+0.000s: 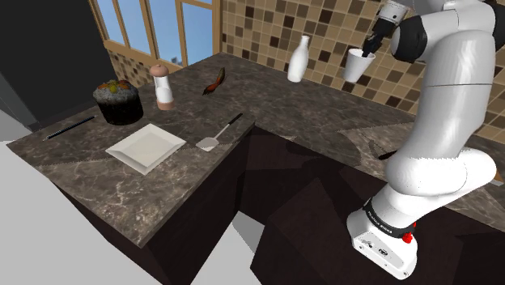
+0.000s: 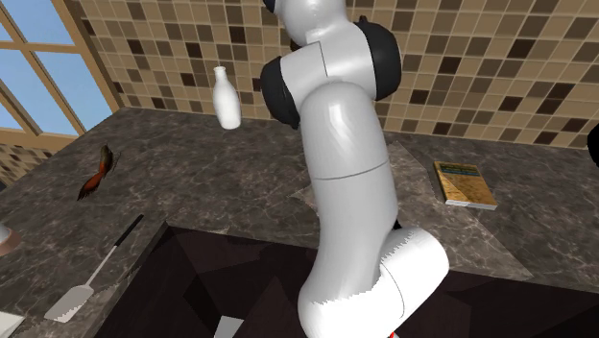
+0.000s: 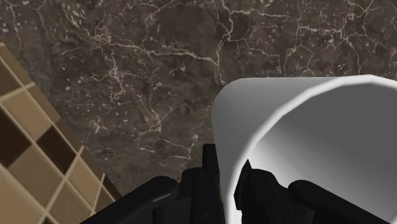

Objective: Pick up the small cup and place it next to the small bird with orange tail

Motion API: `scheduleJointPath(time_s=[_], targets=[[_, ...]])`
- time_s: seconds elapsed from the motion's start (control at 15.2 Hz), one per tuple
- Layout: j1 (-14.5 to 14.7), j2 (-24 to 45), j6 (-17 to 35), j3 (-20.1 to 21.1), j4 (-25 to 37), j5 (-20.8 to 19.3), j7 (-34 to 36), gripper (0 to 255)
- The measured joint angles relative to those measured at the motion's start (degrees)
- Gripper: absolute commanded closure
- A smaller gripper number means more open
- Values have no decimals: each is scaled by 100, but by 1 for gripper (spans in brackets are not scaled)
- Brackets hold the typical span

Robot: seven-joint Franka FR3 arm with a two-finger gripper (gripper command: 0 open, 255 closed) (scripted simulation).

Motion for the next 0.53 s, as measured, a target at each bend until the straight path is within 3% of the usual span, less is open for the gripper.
scheduleJointPath(time_s=[0.33,0.53], targets=[[-250,201,-525,45,758,99,102,255],[158,-135,-307,19,244,-37,297,255]])
